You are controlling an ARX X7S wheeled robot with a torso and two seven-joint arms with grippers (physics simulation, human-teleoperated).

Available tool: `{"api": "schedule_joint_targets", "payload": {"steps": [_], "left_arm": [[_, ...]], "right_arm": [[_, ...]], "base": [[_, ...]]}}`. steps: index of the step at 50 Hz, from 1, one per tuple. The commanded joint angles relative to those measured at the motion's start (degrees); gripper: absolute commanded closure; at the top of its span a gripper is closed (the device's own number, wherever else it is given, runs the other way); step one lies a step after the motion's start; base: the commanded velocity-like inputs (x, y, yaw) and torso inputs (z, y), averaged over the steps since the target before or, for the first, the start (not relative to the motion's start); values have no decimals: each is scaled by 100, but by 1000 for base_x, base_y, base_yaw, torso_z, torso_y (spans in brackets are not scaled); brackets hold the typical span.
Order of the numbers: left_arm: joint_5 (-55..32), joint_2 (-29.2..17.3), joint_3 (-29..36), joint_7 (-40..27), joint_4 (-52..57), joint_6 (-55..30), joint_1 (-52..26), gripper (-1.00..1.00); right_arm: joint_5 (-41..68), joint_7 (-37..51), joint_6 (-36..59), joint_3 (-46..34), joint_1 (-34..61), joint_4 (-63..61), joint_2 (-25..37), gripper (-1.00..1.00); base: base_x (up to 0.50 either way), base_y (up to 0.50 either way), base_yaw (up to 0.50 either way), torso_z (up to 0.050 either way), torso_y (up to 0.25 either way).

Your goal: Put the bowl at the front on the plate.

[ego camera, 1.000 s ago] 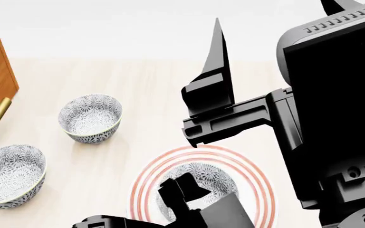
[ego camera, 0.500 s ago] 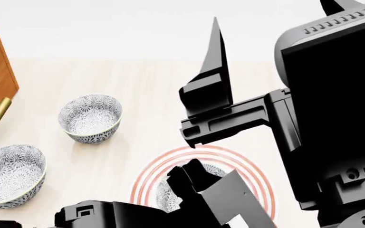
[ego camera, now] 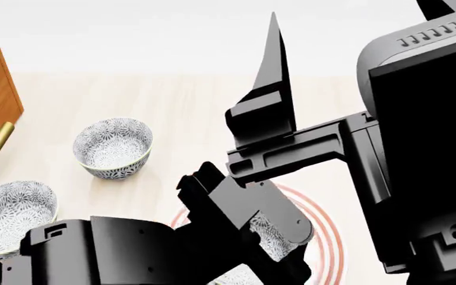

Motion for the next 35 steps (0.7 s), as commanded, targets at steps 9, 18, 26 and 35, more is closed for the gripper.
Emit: {"api": "schedule_joint_targets", "payload": {"steps": [9, 18, 26, 35], "left_arm": [[44, -552, -394, -92, -396, 374, -51, -100], [201, -753, -468, 25, -739, 648, 27, -100], [223, -974, -619, -62, -803, 832, 65, -100], [83, -1277, -1119, -402, -791, 1371, 242, -100]], "right_arm": [[262, 231, -167, 245, -45, -336, 309, -100], [341, 269, -203, 299, -61, -409, 405, -100], [308, 280, -273, 345, -183, -472, 474, -100], [243, 286, -393, 417, -414, -546, 588, -100]], "base": [[0, 0, 0, 0, 0], [0, 0, 0, 0, 0], [0, 0, 0, 0, 0], [0, 0, 0, 0, 0]]}}
